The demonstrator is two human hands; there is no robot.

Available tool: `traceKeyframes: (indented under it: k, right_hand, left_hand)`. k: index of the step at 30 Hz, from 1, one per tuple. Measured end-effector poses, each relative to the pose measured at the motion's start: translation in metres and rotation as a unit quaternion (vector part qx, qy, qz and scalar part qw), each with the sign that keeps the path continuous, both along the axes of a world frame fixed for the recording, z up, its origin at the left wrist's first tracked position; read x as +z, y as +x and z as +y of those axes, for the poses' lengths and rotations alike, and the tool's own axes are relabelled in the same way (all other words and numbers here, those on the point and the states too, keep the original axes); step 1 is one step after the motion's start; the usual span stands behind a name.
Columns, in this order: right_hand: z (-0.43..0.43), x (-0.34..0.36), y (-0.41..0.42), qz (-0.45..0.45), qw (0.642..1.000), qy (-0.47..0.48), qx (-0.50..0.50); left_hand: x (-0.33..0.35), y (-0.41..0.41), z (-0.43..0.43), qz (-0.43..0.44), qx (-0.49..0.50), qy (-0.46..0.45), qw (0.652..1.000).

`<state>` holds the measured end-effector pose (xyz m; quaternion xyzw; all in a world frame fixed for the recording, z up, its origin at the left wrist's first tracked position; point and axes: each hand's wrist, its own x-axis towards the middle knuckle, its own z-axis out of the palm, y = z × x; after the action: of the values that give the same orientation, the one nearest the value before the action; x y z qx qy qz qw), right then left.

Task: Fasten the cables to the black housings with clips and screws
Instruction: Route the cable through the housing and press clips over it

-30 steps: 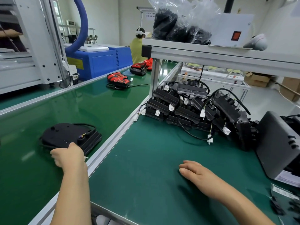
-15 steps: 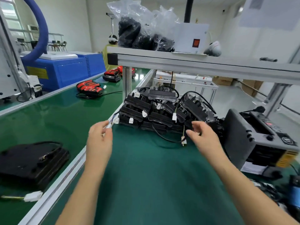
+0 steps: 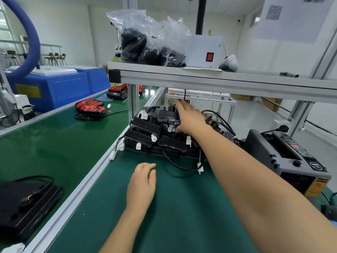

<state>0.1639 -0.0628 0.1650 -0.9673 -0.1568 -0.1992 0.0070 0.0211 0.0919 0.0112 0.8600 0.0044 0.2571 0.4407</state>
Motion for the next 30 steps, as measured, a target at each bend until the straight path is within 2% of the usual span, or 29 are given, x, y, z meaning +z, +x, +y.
traceKeyframes:
  k: [3, 6, 14, 17, 19, 21, 23, 26, 30]
  right_hand:
    - [0.005, 0.003, 0.009, 0.007, 0.999, -0.018, -0.029]
    - [0.004, 0.004, 0.014, -0.038, 0.998, -0.039, -0.041]
    - [0.003, 0.009, -0.004, -0.041, 0.997, 0.059, 0.043]
    - [-0.001, 0.009, -0.028, -0.047, 0.993, 0.08, 0.068]
    - [-0.005, 0.008, -0.049, -0.06, 0.99, 0.089, 0.087]
    - [-0.011, 0.005, -0.073, -0.072, 0.989, 0.087, 0.099]
    - [-0.018, -0.001, -0.099, -0.08, 0.988, 0.081, 0.104]
    - [-0.028, -0.014, -0.14, -0.097, 0.987, 0.077, 0.107]
    - [-0.038, -0.039, -0.188, -0.122, 0.982, 0.042, 0.141]
  left_hand:
    - [-0.001, 0.002, 0.001, 0.0, 0.0, -0.004, 1.0]
    - [-0.002, 0.003, 0.002, 0.002, 0.0, -0.012, 1.0]
    - [0.0, 0.008, 0.003, 0.0, -0.004, -0.047, 0.999]
    - [0.016, 0.016, 0.003, 0.009, -0.006, -0.125, 0.992]
    - [0.034, 0.022, 0.002, 0.041, -0.028, -0.264, 0.963]
    - [0.054, 0.026, 0.003, 0.083, -0.053, -0.409, 0.907]
    - [0.069, 0.028, 0.008, 0.115, -0.083, -0.487, 0.862]
    - [0.083, 0.026, 0.016, 0.178, -0.137, -0.515, 0.827]
    - [0.089, 0.016, 0.019, 0.279, -0.205, -0.468, 0.813]
